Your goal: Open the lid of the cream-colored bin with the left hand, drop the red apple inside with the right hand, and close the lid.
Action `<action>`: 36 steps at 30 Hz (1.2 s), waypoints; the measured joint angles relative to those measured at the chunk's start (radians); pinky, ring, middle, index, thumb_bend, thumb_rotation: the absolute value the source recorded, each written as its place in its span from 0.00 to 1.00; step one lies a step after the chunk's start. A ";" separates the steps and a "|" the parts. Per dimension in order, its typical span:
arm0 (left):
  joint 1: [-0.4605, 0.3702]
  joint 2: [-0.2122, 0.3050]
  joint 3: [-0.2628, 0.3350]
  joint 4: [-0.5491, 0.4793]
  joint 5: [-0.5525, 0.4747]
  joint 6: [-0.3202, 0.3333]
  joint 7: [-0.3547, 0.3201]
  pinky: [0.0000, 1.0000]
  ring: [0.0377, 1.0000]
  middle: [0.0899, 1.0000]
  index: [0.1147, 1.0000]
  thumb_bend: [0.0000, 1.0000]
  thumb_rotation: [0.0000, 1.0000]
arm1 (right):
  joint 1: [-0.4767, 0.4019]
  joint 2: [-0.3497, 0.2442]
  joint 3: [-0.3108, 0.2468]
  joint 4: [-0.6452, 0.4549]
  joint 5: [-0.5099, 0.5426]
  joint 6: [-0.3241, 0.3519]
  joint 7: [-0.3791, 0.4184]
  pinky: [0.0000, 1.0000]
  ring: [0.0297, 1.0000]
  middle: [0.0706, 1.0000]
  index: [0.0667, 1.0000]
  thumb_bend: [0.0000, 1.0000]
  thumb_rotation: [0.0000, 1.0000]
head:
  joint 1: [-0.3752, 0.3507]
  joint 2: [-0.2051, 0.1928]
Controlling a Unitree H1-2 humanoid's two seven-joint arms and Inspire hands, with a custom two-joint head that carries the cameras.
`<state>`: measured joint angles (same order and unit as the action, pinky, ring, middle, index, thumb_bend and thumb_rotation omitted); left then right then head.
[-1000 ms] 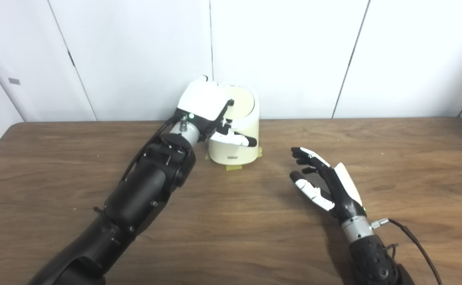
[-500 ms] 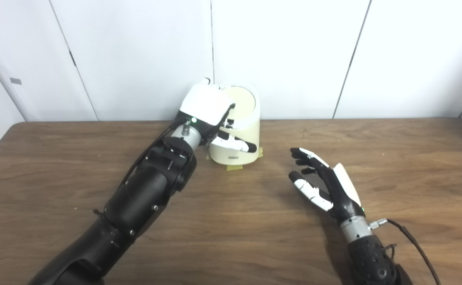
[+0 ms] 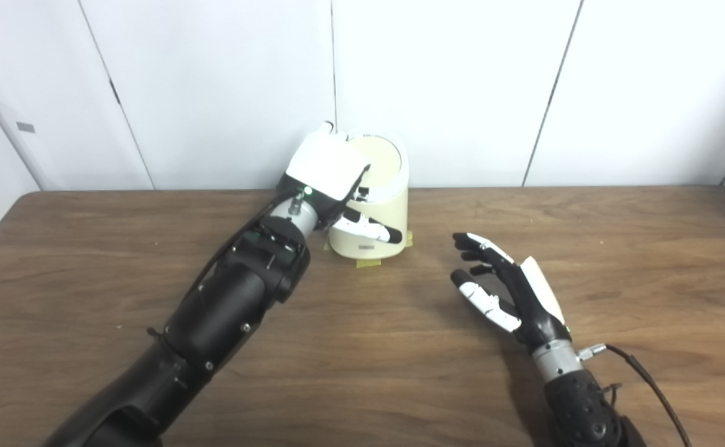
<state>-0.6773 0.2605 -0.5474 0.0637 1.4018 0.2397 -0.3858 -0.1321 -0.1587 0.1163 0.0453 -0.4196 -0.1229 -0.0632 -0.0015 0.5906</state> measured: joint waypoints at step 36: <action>0.576 -0.216 0.509 -0.071 -1.094 -0.526 0.548 0.66 0.75 0.75 0.73 0.23 0.54 | -0.011 0.012 -0.025 0.033 -0.066 -0.076 -0.150 0.50 0.63 0.68 0.70 0.26 0.29 | -0.020 -0.003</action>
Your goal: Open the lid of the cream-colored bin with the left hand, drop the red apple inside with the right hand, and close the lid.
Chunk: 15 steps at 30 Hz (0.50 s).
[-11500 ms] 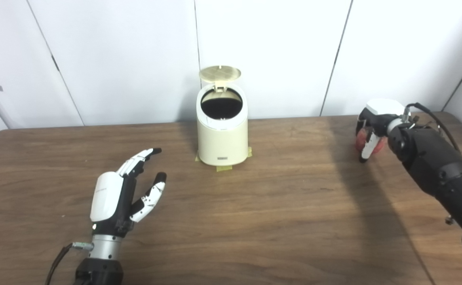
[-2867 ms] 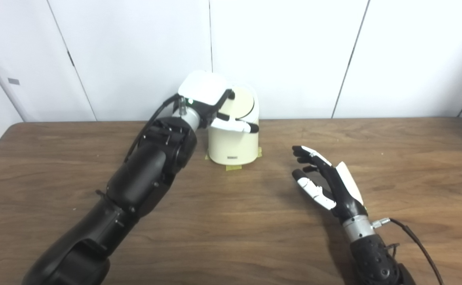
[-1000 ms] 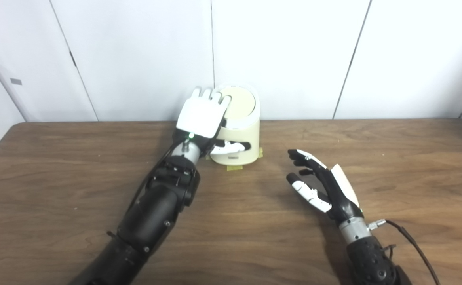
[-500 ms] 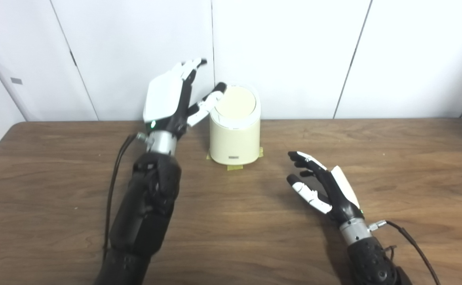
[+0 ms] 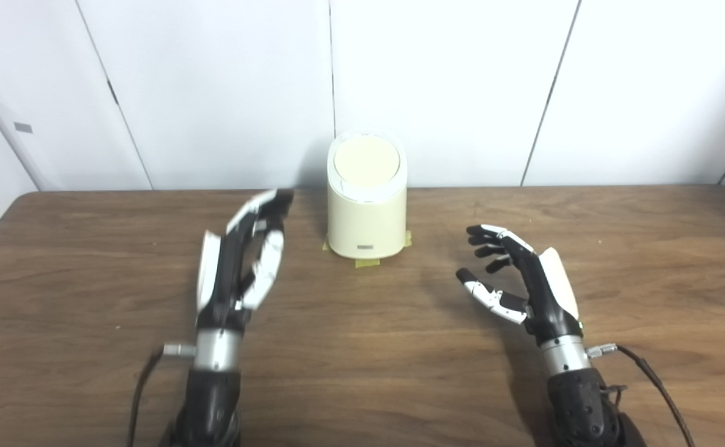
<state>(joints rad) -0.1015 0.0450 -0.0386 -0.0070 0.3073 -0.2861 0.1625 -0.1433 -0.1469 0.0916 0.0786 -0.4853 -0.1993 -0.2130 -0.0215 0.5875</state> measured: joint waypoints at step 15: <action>0.001 0.003 0.025 0.018 -0.065 -0.020 -0.010 0.65 0.73 0.74 0.71 0.22 0.53 | 0.003 0.000 -0.005 -0.001 0.016 -0.012 -0.006 0.52 0.63 0.66 0.65 0.29 0.28 | -0.012 0.021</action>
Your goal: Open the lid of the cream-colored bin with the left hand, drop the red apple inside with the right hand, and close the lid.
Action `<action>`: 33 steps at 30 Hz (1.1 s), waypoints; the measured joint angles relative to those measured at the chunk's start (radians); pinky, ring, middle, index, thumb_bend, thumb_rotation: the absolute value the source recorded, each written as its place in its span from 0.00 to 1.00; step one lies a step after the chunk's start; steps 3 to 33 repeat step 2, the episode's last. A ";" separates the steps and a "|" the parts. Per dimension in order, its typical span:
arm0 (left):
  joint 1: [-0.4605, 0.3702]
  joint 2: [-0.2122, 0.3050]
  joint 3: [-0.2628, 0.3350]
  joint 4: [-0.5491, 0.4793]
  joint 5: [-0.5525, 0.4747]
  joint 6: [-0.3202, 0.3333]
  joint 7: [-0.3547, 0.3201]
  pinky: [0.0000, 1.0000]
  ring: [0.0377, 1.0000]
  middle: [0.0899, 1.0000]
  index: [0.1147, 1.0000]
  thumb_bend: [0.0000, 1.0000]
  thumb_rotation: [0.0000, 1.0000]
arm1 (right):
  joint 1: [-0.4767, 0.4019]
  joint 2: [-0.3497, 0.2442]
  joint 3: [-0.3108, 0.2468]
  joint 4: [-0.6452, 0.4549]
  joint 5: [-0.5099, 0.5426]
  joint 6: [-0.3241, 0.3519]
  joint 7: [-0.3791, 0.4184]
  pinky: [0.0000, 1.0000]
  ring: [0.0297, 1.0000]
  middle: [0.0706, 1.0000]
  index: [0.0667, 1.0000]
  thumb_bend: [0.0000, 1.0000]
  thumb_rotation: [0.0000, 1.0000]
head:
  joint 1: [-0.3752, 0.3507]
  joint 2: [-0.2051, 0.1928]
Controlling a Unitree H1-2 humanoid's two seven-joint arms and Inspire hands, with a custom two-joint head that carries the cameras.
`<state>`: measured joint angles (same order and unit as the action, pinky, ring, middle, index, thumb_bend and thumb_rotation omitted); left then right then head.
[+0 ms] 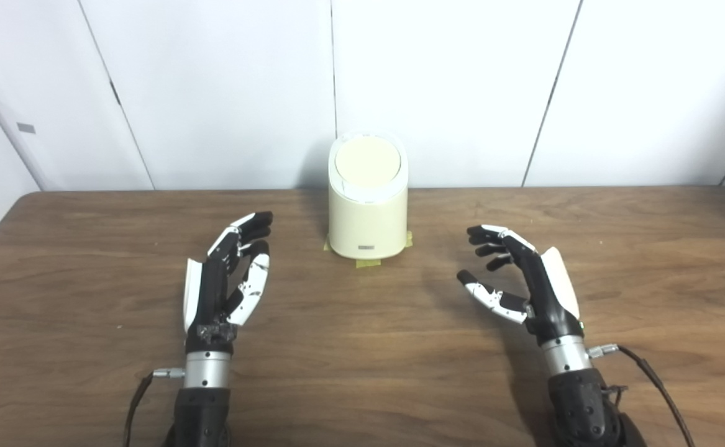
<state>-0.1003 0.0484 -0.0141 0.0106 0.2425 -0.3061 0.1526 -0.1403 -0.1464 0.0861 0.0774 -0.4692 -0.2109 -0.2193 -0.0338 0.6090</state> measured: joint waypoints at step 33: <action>-0.001 0.000 -0.001 0.003 0.013 -0.011 0.004 0.62 0.71 0.72 0.70 0.21 0.46 | 0.001 0.000 -0.003 0.000 -0.001 -0.004 -0.004 0.52 0.63 0.66 0.64 0.29 0.27 | 0.006 0.011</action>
